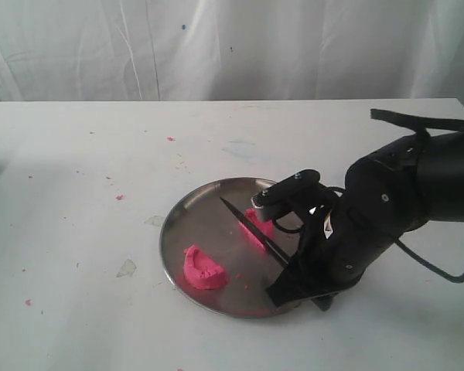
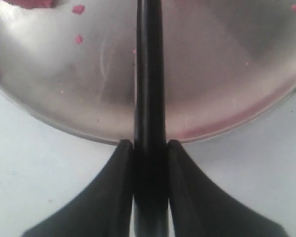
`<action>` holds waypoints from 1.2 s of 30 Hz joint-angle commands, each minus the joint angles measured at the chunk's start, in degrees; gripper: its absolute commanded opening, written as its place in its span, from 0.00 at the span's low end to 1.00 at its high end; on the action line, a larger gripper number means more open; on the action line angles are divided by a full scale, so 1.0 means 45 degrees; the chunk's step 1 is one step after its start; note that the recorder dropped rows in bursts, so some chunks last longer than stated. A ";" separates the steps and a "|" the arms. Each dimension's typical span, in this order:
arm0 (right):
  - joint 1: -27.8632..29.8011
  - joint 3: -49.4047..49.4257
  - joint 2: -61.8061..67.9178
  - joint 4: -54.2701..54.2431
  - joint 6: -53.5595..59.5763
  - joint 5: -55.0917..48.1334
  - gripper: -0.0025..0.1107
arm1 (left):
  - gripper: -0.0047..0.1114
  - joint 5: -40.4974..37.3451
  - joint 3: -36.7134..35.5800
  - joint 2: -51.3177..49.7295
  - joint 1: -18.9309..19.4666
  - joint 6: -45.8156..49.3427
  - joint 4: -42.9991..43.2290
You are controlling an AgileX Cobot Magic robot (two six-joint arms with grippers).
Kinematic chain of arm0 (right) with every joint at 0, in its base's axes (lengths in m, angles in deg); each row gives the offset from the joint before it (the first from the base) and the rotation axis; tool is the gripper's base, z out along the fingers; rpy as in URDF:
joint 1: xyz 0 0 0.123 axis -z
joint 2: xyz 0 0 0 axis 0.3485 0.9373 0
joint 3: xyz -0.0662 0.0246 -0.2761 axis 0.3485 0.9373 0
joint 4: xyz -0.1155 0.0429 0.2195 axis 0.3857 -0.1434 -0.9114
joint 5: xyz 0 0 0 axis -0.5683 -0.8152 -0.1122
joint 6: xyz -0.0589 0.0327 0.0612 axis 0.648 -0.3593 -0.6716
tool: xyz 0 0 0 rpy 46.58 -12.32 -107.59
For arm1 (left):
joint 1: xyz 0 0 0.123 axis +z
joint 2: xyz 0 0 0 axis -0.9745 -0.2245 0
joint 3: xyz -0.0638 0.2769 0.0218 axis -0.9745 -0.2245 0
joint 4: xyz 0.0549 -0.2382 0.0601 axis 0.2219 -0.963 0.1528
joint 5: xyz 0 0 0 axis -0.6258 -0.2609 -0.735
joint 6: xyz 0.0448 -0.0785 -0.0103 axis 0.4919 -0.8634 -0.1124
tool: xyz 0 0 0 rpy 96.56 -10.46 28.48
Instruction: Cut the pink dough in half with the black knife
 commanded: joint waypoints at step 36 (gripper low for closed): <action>-0.0550 -0.0348 0.0871 -0.2345 0.3059 0.0034 0.02 | 0.04 -0.0159 -0.0045 0.0223 -0.0104 -0.0092 0.0141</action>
